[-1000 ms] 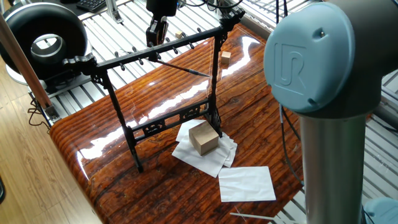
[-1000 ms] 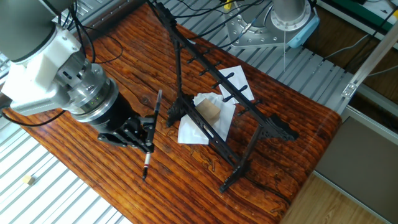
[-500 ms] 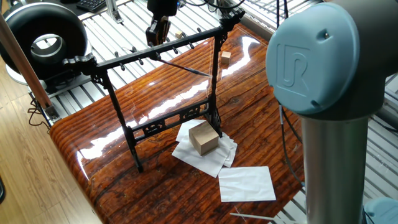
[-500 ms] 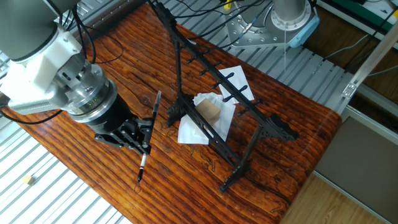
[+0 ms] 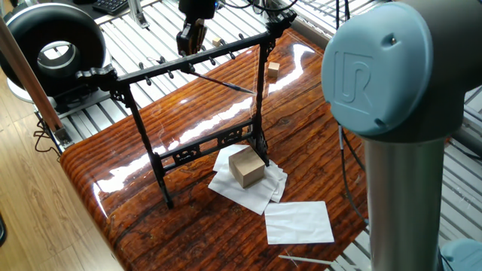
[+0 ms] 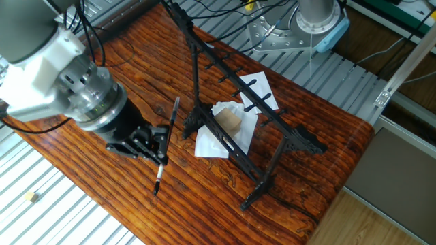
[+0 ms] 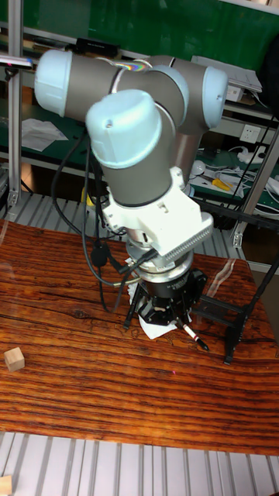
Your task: Place the brush on the pen rack
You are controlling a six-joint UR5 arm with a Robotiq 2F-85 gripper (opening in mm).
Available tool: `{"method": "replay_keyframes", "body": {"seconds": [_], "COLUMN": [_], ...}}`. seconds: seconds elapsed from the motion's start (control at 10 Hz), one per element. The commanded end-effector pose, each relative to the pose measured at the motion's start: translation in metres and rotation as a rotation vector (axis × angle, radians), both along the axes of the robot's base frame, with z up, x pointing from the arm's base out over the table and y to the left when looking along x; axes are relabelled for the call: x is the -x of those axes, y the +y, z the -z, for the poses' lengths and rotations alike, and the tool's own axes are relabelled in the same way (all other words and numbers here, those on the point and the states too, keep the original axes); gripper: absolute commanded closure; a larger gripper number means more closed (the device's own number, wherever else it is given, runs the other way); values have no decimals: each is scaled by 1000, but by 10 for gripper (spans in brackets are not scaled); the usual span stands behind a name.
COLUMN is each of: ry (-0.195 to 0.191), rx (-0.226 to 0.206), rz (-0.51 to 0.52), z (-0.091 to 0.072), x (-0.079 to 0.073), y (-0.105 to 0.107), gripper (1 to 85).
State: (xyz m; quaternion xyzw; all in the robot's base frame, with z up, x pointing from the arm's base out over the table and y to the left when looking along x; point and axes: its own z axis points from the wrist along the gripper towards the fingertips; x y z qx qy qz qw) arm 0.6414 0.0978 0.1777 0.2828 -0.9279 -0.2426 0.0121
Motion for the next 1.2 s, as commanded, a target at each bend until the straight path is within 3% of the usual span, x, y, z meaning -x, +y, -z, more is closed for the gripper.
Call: {"method": "replay_keyframes", "body": {"seconds": [0.0, 0.2, 0.5, 0.7, 1.0, 1.1], "ry": [-6, -39, -61, -104, -189, -196], "rx": [-54, -111, -143, -175, -268, -282], "rz": [-60, -142, -218, -249, -262, -263], "z": [-14, -21, -28, -27, -36, -37], "x": [17, 31, 47, 47, 34, 34], "y": [-13, -16, -24, -26, -11, -11], "gripper": [847, 847, 847, 847, 847, 847]}}
